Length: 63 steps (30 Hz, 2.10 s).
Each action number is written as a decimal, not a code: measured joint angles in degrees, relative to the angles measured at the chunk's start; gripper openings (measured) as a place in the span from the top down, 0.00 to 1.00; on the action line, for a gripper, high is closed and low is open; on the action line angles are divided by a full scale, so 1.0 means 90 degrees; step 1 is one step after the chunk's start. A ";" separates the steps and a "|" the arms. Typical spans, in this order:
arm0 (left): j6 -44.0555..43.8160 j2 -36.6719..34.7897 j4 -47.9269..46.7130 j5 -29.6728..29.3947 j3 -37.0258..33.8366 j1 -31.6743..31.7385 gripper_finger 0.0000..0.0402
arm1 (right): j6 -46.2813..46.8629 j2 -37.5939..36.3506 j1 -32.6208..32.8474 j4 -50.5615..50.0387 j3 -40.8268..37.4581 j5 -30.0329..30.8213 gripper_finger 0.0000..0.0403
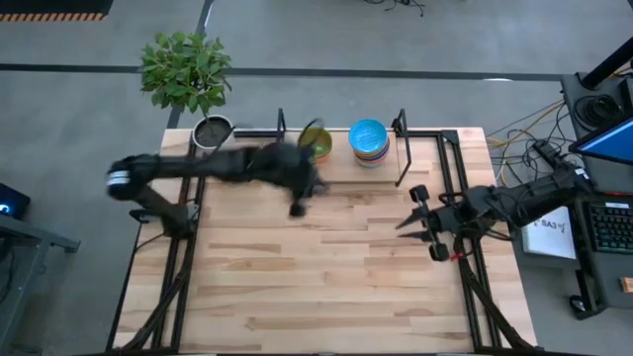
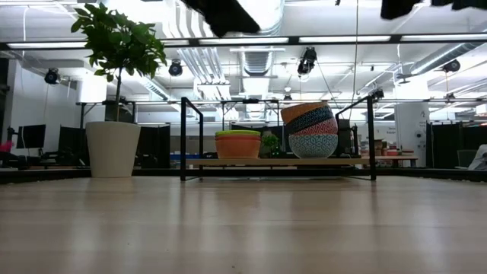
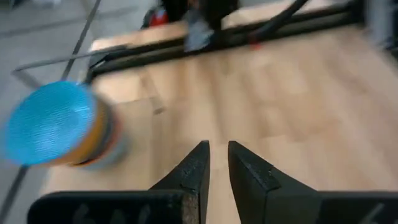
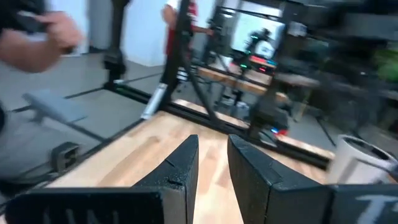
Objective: Place and stack bowls onto a shelf
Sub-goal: Return to Home Position
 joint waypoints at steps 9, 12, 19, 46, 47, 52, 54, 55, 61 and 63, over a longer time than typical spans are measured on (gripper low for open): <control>-0.0686 -0.2834 0.2518 -0.2120 -0.3470 -0.1982 0.90 | 0.0514 0.0038 -0.1450 0.0597 -0.0577 -0.0276 0.81; -0.0892 -0.3692 0.2597 -0.2411 -0.4118 -0.2300 0.90 | 0.0674 0.0030 -0.1953 0.0654 -0.0693 -0.0548 0.81; -0.1390 -0.5564 0.2602 -0.2493 -0.5423 -0.2315 0.90 | 0.0899 0.0034 -0.2900 0.0649 -0.0840 -0.1231 0.81; -0.1997 -0.9835 0.1367 -0.3099 -0.7361 -0.2290 0.90 | 0.0903 -0.1411 -0.3757 -0.0969 -0.0870 -0.2523 0.81; -0.2056 -0.9799 0.1384 -0.3099 -0.7397 -0.2290 0.90 | 0.0902 -0.1559 -0.3758 -0.1081 -0.0870 -0.2610 0.81; -0.2346 -0.9816 0.1462 -0.3094 -0.7556 -0.2290 0.90 | 0.0904 -0.2275 -0.3756 -0.1509 -0.0894 -0.2892 0.81; -0.2354 -0.9821 0.1511 -0.3095 -0.7614 -0.2290 0.90 | 0.0959 -0.2558 -0.3755 -0.1490 -0.0974 -0.2901 0.81; -0.2354 -0.9821 0.1521 -0.3094 -0.7633 -0.2290 0.90 | 0.0967 -0.2687 -0.3749 -0.1443 -0.1002 -0.2946 0.81; -0.2664 -0.9790 0.1524 -0.3096 -0.7683 -0.2290 0.90 | 0.1104 -0.3171 -0.3754 -0.1496 -0.1342 -0.3028 0.81; -0.2925 -0.9795 0.1522 -0.3099 -0.7683 -0.2290 0.90 | 0.1126 -0.3081 -0.3754 -0.1463 -0.1367 -0.3078 0.81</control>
